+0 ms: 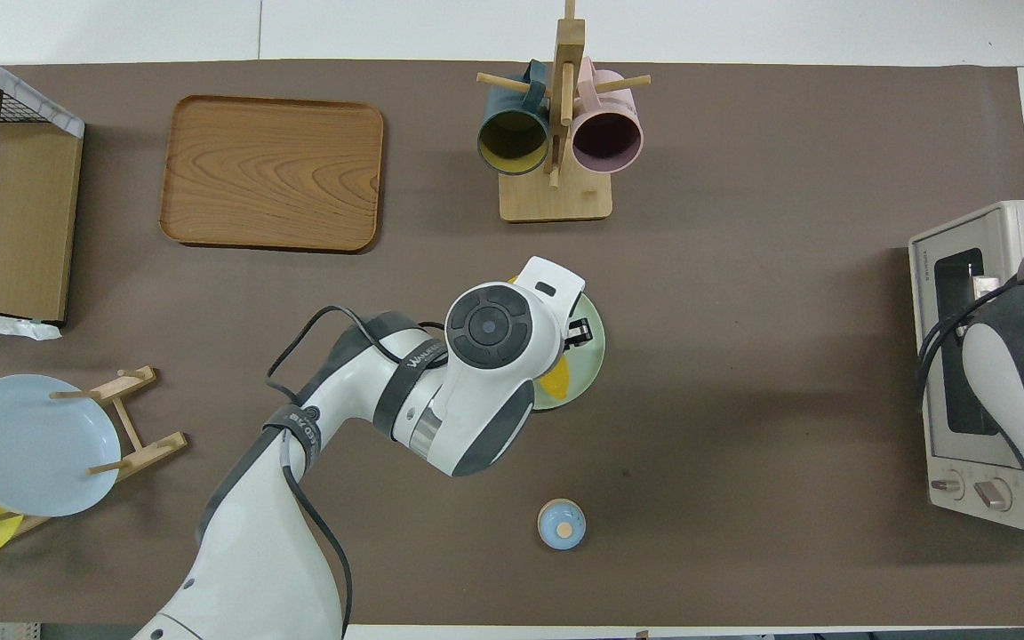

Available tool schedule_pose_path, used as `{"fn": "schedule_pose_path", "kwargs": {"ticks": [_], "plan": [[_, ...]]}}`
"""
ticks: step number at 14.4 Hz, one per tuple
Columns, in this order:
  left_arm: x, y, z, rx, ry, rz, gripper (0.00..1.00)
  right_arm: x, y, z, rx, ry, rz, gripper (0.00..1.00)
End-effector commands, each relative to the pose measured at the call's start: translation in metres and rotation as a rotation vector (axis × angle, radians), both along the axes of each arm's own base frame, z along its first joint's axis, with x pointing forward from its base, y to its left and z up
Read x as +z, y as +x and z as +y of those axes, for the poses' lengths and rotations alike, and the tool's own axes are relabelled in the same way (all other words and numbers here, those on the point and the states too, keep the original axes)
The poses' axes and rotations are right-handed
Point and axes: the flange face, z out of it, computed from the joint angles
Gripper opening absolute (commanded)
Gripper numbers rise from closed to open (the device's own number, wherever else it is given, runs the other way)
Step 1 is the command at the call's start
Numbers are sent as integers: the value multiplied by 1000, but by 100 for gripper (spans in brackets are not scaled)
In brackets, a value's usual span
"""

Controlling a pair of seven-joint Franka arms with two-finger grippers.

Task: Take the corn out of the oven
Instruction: 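Carry the corn to the wooden tray and lower it with the left gripper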

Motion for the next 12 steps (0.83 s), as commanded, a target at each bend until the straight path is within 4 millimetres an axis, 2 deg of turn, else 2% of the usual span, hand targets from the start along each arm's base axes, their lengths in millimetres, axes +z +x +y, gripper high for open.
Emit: {"fn": "schedule_pose_path", "kwargs": {"ticks": [1, 10, 12], "plan": [[83, 151, 241, -87, 41, -50, 0, 105, -4, 52, 5, 269, -98, 99], [87, 151, 243, -86, 36, -52, 0, 107, -5, 54, 9, 271, -101, 100], [87, 152, 244, -84, 36, -55, 0, 108, -4, 61, 21, 275, -103, 100]]}}
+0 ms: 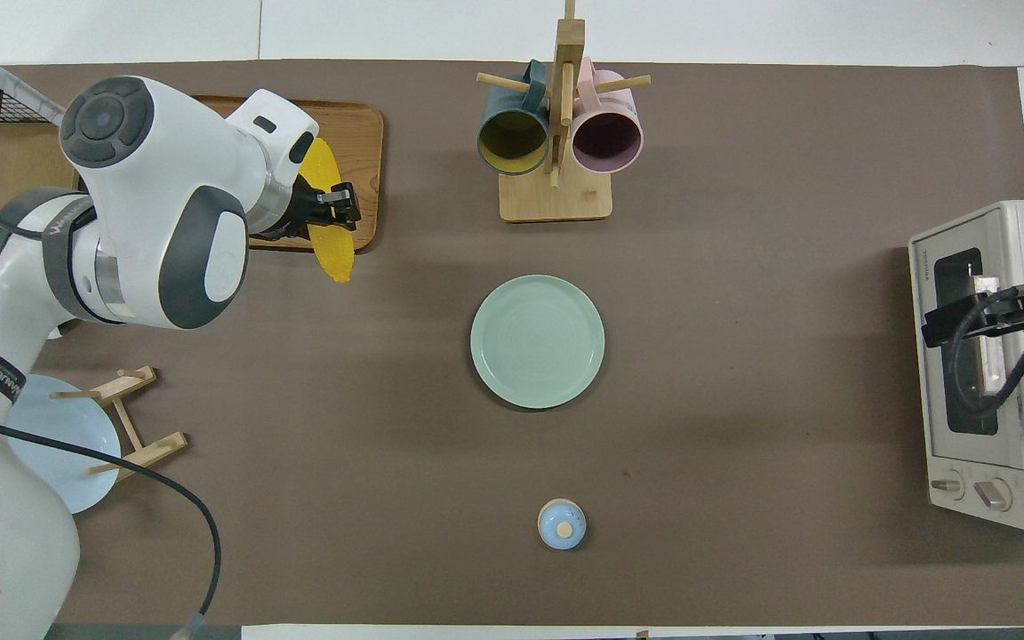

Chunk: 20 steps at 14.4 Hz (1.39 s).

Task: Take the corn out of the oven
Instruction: 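Carry the corn to the wooden tray and lower it with the left gripper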

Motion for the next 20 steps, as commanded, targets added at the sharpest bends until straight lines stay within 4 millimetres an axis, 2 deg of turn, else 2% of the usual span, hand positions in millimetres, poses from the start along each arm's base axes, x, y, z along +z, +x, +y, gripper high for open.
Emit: {"fn": "schedule_pose_path", "kwargs": {"ticks": [1, 3, 4, 5, 7, 9, 10, 12, 14, 15, 16, 17, 20], "plan": [[3, 5, 8, 16, -3, -3, 0, 4, 0, 13, 47, 26, -10, 100], [4, 10, 14, 17, 2, -17, 0, 6, 0, 25, 66, 30, -13, 100], [4, 17, 25, 15, 6, -24, 0, 8, 0, 39, 74, 42, -18, 100], [7, 26, 32, 3, 7, -34, 0, 9, -1, 44, 53, 39, -18, 100], [-6, 46, 31, 1, 16, -37, 0, 14, 0, 51, 10, 33, -24, 100], [-31, 61, 34, 5, 38, -26, 0, 15, 0, 56, 9, 31, -25, 100], [-37, 71, 32, 4, 41, -36, 0, 15, 0, 57, 10, 30, -22, 100], [-50, 95, 47, -2, 49, -55, 0, 17, 2, 61, 17, 31, -24, 100], [-58, 108, 67, -38, 55, -68, 0, 17, 2, 62, 16, 32, -23, 100], [-60, 110, 74, -77, 59, -73, 0, 18, 2, 67, 3, 29, -25, 100], [-64, 110, 77, -101, 62, -83, 0, 17, 1, 85, -6, 25, -31, 100], [-67, 113, 79, -115, 67, -105, 0, 17, 0, 92, -15, 22, -34, 100], [-77, 112, 83, -146, 74, -113, 0, 15, 0, 93, -19, 24, -46, 100]]}}
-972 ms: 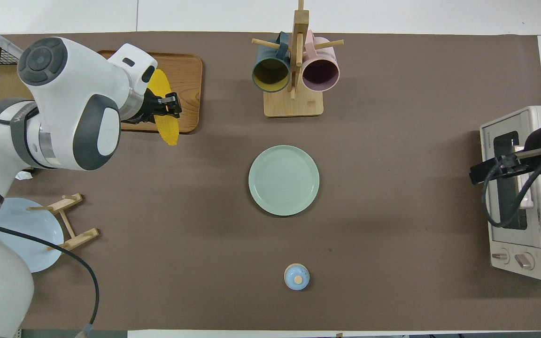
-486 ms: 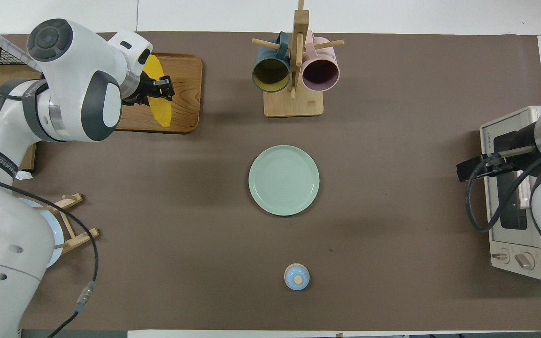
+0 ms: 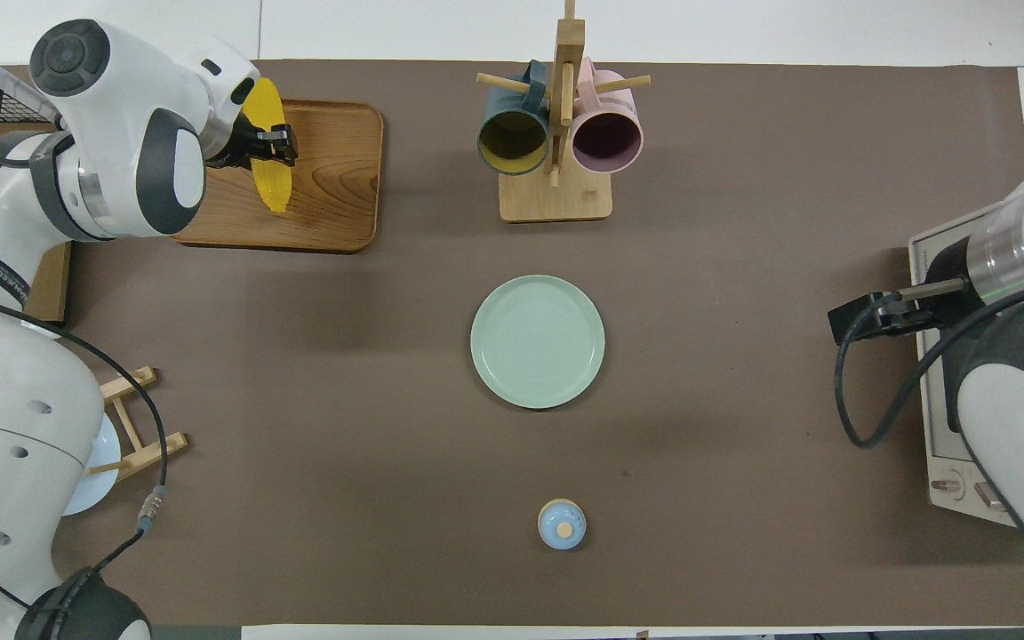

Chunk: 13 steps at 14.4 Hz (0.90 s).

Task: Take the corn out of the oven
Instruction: 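Carry the corn to the wooden tray and lower it with the left gripper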

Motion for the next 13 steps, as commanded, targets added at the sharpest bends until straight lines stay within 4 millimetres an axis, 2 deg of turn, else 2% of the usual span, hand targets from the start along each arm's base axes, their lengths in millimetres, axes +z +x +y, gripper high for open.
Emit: {"fn": "schedule_pose_path", "kwargs": {"ticks": [1, 3, 6, 7, 8, 10, 13], "plan": [[-9, 1, -2, -47, 9, -17, 0, 1, 1, -6, -29, 23, -2, 100], [-25, -7, 2, -38, 12, -28, 0, 1, 0, -13, -41, 21, 10, 100], [-30, -14, 6, -33, 14, -27, 0, 0, 0, -18, -50, 18, 22, 100], [-28, -14, 5, -32, 11, -20, 42, 0, 0, -20, -53, 19, 22, 100], [-27, -14, 4, -29, 8, -16, 99, 0, 3, -29, -68, 20, 20, 100], [-20, -12, 7, -22, 7, -15, 100, -1, 2, -23, -56, 15, 38, 100], [9, -16, 9, -19, 0, -18, 100, 3, 11, -29, -66, 22, 32, 100]]}}
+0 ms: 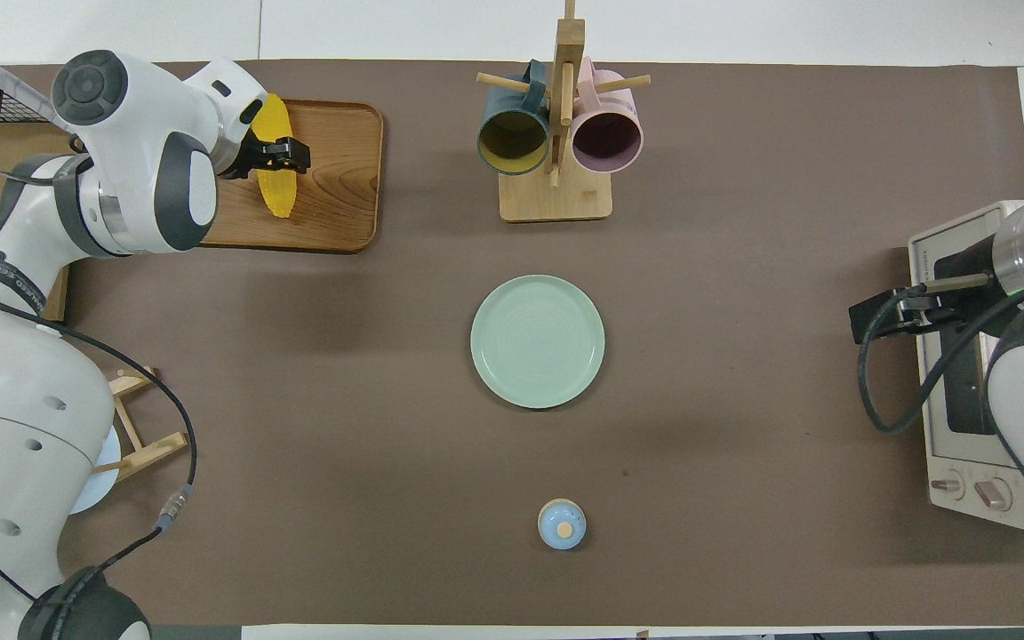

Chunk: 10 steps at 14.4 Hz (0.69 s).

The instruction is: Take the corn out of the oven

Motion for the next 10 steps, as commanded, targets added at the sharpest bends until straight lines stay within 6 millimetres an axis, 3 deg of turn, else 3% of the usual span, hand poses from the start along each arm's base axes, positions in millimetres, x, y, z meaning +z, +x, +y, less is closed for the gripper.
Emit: {"fn": "schedule_pose_path", "kwargs": {"ticks": [1, 6, 9, 10], "plan": [[46, -12, 9, 2, -10, 8, 100, 6, 11, -1, -9, 21, 10, 100], [141, -43, 50, 41, -14, 68, 100, 4, 17, 7, 9, -3, 48, 100], [195, -74, 65, 25, 69, 119, 100, 7, 17, 12, 13, -6, 39, 100], [215, -88, 68, 15, 92, 131, 100, 8, 17, 5, -1, -5, 34, 100]]}}
